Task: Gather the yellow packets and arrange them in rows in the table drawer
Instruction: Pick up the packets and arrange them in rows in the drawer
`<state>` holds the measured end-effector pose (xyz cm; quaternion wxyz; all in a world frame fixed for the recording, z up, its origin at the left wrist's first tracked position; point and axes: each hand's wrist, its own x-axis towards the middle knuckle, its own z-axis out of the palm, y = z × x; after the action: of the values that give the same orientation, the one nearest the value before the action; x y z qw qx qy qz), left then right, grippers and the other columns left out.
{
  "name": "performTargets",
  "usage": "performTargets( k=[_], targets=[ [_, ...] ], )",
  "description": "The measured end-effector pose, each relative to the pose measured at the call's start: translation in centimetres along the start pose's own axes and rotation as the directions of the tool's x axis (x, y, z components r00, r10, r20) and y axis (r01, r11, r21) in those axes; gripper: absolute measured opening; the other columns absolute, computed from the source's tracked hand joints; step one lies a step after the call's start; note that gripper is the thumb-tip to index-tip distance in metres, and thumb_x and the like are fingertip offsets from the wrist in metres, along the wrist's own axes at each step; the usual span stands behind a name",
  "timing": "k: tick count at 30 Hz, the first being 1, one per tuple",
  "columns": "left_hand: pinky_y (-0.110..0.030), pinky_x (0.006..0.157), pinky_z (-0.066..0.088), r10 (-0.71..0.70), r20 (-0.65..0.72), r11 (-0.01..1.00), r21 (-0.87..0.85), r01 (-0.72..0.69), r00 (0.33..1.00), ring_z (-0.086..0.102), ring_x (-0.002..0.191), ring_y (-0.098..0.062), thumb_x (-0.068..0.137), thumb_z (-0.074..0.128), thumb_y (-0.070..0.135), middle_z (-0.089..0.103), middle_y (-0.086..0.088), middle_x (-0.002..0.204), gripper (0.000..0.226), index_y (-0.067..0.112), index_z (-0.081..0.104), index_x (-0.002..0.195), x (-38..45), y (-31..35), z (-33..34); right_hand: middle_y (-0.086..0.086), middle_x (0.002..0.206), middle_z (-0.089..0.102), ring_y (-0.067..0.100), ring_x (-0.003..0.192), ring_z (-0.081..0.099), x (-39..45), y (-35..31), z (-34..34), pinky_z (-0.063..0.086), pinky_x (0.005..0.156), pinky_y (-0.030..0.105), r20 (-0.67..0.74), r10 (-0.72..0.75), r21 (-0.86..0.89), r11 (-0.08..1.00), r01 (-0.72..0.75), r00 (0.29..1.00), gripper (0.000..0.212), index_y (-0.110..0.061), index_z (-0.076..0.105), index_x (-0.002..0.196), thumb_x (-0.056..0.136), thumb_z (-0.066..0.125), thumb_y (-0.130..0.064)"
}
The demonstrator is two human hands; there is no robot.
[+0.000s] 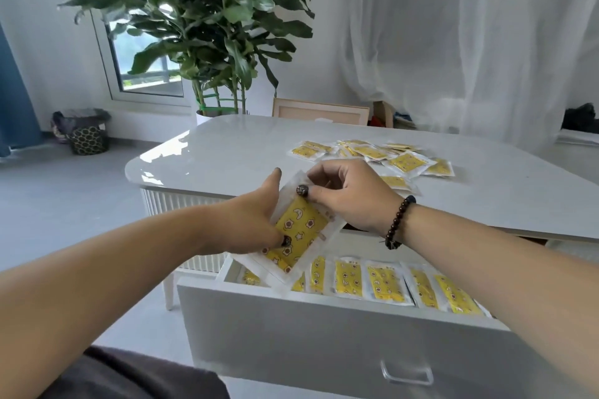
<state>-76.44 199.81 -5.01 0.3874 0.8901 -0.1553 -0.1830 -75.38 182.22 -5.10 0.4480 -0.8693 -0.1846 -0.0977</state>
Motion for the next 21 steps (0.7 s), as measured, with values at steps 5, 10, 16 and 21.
performTargets(
  k=[5,10,16,21],
  targets=[
    [-0.039,0.089,0.055,0.024,-0.109,0.983,0.181,-0.004,0.994,0.063,0.103,-0.022,0.091,0.058,0.006,0.062,-0.004,0.109,0.037,0.014,0.043,0.124,1.9,-1.9,-1.0,0.006,0.076,0.067,0.017,0.072,0.06,2.6,0.2,1.5,0.055,0.074,0.034,-0.03,0.075,0.141,0.988,-0.07,0.997,0.02,-0.017,0.068,0.071,0.09,0.064,-0.017],
    [-0.031,0.082,0.053,-0.07,-0.166,0.994,0.068,0.082,0.984,0.063,0.091,-0.019,0.095,0.057,0.014,0.066,-0.003,0.102,0.012,0.012,0.059,0.107,3.7,-4.3,-1.6,0.007,0.077,0.067,0.027,0.078,0.065,5.0,4.4,3.9,0.055,0.082,0.045,-0.112,0.409,0.393,0.855,-0.338,0.906,0.016,-0.017,0.069,0.065,0.081,0.069,-0.023],
    [-0.038,0.091,0.055,-0.294,-0.118,0.905,-0.354,0.236,0.949,0.067,0.104,-0.028,0.094,0.058,0.01,0.068,-0.014,0.114,0.027,-0.001,0.055,0.119,6.8,-7.8,-0.5,0.016,0.092,0.063,0.027,0.069,0.064,5.1,8.7,7.4,0.056,0.061,0.035,0.298,0.625,0.521,0.527,-0.671,0.722,0.014,-0.004,0.06,0.098,0.09,0.063,-0.015],
    [-0.042,0.091,0.056,-0.423,-0.096,0.887,-0.249,0.39,0.901,0.065,0.105,-0.028,0.09,0.064,0.02,0.062,-0.014,0.118,0.036,0.006,0.05,0.12,9.7,-9.5,1.3,0.015,0.079,0.063,0.022,0.06,0.062,6.3,11.6,8.9,0.053,0.054,0.034,0.333,0.695,0.344,0.539,-0.769,0.637,0.005,-0.001,0.059,0.086,0.086,0.064,0.001]
  ],
)
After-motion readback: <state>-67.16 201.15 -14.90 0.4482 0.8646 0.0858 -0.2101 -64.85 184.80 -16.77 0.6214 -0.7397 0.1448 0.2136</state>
